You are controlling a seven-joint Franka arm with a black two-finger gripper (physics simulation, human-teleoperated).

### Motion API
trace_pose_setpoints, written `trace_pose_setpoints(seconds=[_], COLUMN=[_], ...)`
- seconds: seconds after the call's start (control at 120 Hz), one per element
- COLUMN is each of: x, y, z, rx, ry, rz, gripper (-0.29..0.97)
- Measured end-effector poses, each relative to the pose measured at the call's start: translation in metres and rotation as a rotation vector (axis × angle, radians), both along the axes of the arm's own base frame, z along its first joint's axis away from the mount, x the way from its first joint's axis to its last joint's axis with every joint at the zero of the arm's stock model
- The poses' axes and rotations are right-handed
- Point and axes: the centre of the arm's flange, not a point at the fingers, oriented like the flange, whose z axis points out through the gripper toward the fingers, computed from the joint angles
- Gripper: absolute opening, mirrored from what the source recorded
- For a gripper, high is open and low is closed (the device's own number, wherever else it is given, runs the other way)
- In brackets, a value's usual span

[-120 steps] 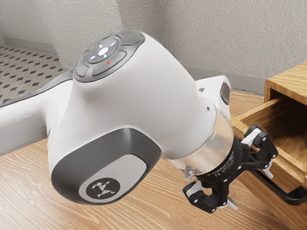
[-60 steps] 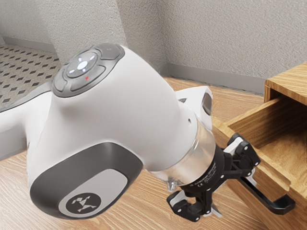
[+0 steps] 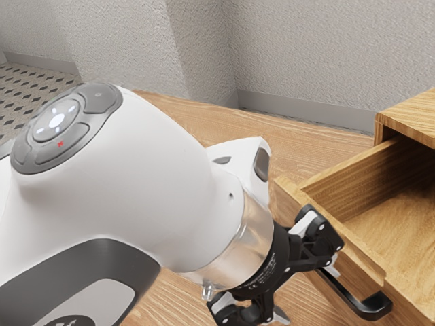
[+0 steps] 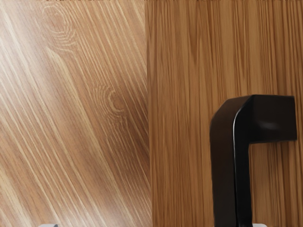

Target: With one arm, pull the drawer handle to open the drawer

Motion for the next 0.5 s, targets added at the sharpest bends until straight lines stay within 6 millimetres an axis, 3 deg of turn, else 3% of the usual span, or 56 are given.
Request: trace_pose_setpoints(seconds=[0.233,0.5], x=[-0.021,-0.023], y=[0.004,0.004], z=[0.000,-0.001], rx=[0.010,0.010], ry=[-0.010,-0.001], rz=[0.015,0.017], gripper=[0.49,0.50])
